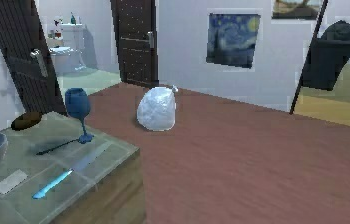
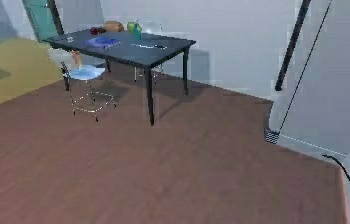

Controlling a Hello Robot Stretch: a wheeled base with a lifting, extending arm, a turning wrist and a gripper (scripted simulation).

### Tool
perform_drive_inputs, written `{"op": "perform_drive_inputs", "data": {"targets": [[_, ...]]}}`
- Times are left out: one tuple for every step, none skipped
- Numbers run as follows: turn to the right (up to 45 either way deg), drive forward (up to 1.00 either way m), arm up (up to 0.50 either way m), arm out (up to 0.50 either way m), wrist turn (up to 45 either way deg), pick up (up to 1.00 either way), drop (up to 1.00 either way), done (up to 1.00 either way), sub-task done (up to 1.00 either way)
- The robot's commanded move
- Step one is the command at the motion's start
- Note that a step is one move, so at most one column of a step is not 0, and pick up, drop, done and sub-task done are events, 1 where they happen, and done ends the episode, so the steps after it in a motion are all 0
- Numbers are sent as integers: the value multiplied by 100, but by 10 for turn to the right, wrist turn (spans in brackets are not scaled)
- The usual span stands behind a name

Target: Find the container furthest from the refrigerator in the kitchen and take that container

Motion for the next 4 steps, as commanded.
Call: {"op": "perform_drive_inputs", "data": {"targets": [[300, 0, 0, 0, 0, 0, 0, 0, 0], [0, 20, 0, 0, 0, 0, 0, 0, 0], [-300, 0, 0, 0, 0, 0, 0, 0, 0], [0, 100, 0, 0, 0, 0, 0, 0, 0]]}}
